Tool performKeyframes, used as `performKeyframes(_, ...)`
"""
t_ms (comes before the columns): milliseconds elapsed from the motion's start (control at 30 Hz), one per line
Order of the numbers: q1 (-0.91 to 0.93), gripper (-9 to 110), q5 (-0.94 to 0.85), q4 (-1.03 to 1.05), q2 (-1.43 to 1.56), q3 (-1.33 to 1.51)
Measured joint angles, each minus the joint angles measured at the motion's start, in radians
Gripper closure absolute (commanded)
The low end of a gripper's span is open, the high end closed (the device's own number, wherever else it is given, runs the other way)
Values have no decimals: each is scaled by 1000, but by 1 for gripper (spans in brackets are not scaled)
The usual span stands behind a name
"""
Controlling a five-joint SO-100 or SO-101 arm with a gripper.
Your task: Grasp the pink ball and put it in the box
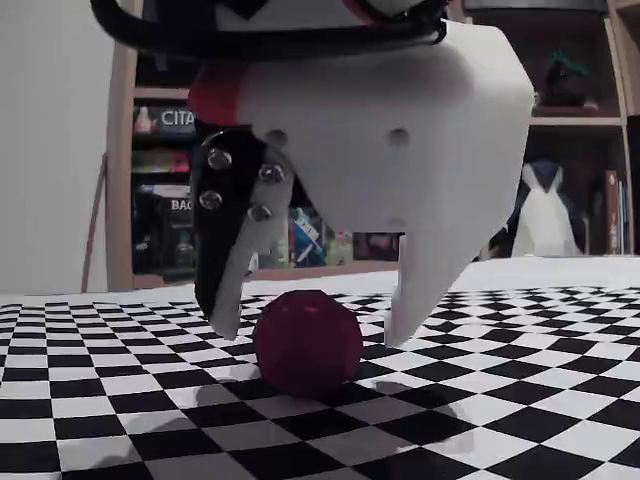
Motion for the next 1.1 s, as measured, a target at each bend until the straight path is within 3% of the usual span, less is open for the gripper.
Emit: performKeyframes(1100, 0, 76, 0, 0, -48, -35)
